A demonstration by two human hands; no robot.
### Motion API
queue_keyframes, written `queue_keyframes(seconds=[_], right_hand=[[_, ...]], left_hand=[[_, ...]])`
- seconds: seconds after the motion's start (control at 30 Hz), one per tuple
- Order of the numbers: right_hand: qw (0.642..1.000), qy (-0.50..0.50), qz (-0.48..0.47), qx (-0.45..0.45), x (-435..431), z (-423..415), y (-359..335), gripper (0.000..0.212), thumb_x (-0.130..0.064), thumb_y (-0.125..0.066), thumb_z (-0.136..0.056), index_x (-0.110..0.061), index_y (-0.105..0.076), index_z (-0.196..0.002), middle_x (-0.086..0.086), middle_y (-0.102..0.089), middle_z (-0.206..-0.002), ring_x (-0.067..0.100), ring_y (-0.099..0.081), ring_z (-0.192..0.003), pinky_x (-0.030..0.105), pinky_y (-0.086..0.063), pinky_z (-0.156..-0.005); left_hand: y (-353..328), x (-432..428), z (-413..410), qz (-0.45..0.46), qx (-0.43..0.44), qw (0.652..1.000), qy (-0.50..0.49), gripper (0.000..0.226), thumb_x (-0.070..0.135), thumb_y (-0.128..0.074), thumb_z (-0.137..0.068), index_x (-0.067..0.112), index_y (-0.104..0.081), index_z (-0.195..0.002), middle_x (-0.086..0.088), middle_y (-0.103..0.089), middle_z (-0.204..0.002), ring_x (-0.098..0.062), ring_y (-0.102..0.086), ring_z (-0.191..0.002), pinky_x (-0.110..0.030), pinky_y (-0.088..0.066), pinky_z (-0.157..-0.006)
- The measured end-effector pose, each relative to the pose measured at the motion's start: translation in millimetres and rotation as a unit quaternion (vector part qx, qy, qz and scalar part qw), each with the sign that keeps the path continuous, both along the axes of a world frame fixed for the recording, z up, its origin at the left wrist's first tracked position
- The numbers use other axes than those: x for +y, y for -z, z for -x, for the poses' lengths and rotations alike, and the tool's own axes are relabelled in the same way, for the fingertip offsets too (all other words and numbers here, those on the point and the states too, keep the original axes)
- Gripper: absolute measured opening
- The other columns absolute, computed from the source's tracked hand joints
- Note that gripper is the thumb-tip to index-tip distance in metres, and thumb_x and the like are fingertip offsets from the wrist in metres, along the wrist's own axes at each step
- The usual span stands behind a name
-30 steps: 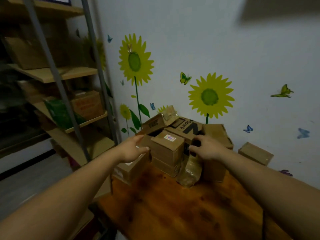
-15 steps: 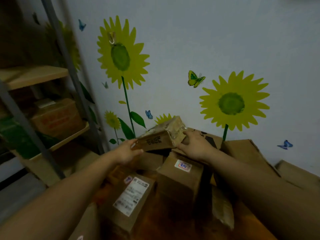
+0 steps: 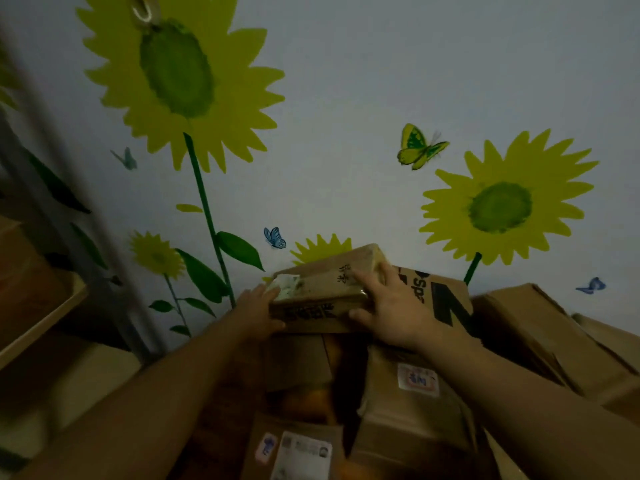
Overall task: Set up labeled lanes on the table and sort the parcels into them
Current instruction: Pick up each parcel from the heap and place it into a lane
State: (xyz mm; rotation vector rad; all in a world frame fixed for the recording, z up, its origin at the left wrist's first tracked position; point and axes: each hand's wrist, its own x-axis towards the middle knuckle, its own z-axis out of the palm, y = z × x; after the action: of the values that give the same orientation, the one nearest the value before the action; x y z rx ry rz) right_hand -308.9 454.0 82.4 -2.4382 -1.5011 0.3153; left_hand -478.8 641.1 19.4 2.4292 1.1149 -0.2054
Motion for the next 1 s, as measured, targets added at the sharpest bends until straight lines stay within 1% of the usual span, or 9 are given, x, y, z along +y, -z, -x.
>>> queue_keyframes(seconds=[0.13, 0.2, 0.27, 0.33, 0.4, 0.53, 0.7, 0.9, 1.0], right_hand=[[0.997, 0.029, -0.049, -0.047, 5.1, 3.6, 14.0, 0.036, -0.044, -0.047, -0.095, -0.036, -0.044, -0.13, 0.008, -0.008, -0.159, 0.033, -0.035, -0.135, 0.041, -0.041, -0.105], [0.995, 0.033, -0.07, -0.056, 5.2, 4.4, 16.9, 0.029, -0.042, -0.045, -0.096, -0.031, -0.052, -0.122, 0.005, -0.012, -0.159, 0.029, -0.046, -0.126, 0.038, -0.046, -0.098], [0.992, 0.03, -0.101, -0.07, 4.5, 1.0, 19.2, 0.026, -0.04, -0.045, -0.096, -0.029, -0.057, -0.117, 0.001, -0.02, -0.158, 0.027, -0.053, -0.118, 0.038, -0.049, -0.09], [0.986, 0.029, -0.137, -0.087, 4.3, -4.2, 17.0, 0.025, -0.039, -0.047, -0.094, -0.029, -0.06, -0.113, -0.003, -0.031, -0.154, 0.026, -0.058, -0.113, 0.036, -0.051, -0.082], [0.979, 0.028, -0.178, -0.091, 4.0, -8.1, 9.5, 0.021, -0.032, -0.054, -0.094, -0.026, -0.064, -0.11, -0.006, -0.042, -0.148, 0.024, -0.061, -0.107, 0.033, -0.051, -0.075], [0.957, 0.052, -0.269, -0.094, -3.0, -17.5, -10.4, 0.015, -0.018, -0.06, -0.091, -0.015, -0.068, -0.104, -0.001, -0.054, -0.138, 0.02, -0.062, -0.105, 0.026, -0.047, -0.081], [0.946, 0.104, -0.305, -0.027, -31.0, -29.3, -30.1, 0.014, -0.017, -0.054, -0.094, -0.02, -0.063, -0.103, -0.002, -0.054, -0.136, 0.014, -0.052, -0.118, 0.024, -0.04, -0.087], [0.88, 0.25, -0.356, 0.193, -89.2, -23.9, -54.4, 0.012, -0.026, -0.062, -0.089, -0.038, -0.059, -0.087, 0.004, -0.069, -0.095, 0.029, -0.066, -0.08, 0.047, -0.056, -0.066], [0.865, 0.284, -0.359, 0.204, -115.3, -26.0, -64.4, 0.01, -0.034, -0.061, -0.09, -0.024, -0.06, -0.089, 0.007, -0.067, -0.087, 0.024, -0.065, -0.07, 0.025, -0.054, -0.05]], left_hand=[[34.4, 26.7, -4.3, 0.0, 0.03, 0.998, 0.061, 0.089, 0.04, -0.063, -0.085, 0.023, -0.006, -0.152, -0.007, 0.0, -0.159, -0.034, -0.007, -0.143, -0.046, -0.019, -0.116], [48.0, 34.8, -6.4, -0.004, 0.001, 0.997, 0.071, 0.076, 0.035, -0.061, -0.085, 0.018, -0.023, -0.149, -0.01, -0.021, -0.154, -0.033, -0.022, -0.138, -0.045, -0.027, -0.112], [52.9, 39.2, -8.8, -0.026, -0.075, 0.995, 0.059, 0.04, 0.023, -0.06, -0.085, 0.016, -0.052, -0.123, -0.012, -0.048, -0.129, -0.031, -0.047, -0.118, -0.039, -0.043, -0.096], [51.6, 40.4, -7.6, -0.078, -0.112, 0.988, 0.074, 0.008, 0.019, -0.059, -0.085, 0.015, -0.054, -0.09, -0.012, -0.058, -0.103, -0.029, -0.055, -0.098, -0.033, -0.046, -0.077], [51.7, 39.3, -4.0, -0.111, -0.147, 0.978, 0.097, 0.013, 0.024, -0.059, -0.088, 0.014, -0.052, -0.084, -0.009, -0.057, -0.095, -0.025, -0.053, -0.09, -0.033, -0.039, -0.072], [41.7, 37.4, 0.8, -0.106, -0.267, 0.956, 0.049, 0.024, 0.032, -0.056, -0.086, 0.009, -0.056, -0.088, -0.007, -0.053, -0.098, -0.023, -0.048, -0.09, -0.032, -0.037, -0.072], [1.8, 25.9, -3.8, 0.032, -0.288, 0.957, -0.013, 0.058, 0.028, -0.064, -0.088, 0.018, -0.04, -0.141, -0.013, -0.03, -0.146, -0.03, -0.038, -0.129, -0.041, -0.037, -0.106], [-41.3, -34.6, -18.8, 0.027, -0.334, 0.942, -0.034, 0.044, 0.025, -0.058, -0.092, 0.019, -0.051, -0.135, -0.011, -0.046, -0.137, -0.025, -0.046, -0.123, -0.033, -0.036, -0.103], [-57.5, -74.0, -24.0, 0.056, -0.37, 0.924, -0.077, 0.044, 0.03, -0.06, -0.091, 0.017, -0.054, -0.132, -0.009, -0.048, -0.137, -0.023, -0.047, -0.122, -0.029, -0.037, -0.097]])
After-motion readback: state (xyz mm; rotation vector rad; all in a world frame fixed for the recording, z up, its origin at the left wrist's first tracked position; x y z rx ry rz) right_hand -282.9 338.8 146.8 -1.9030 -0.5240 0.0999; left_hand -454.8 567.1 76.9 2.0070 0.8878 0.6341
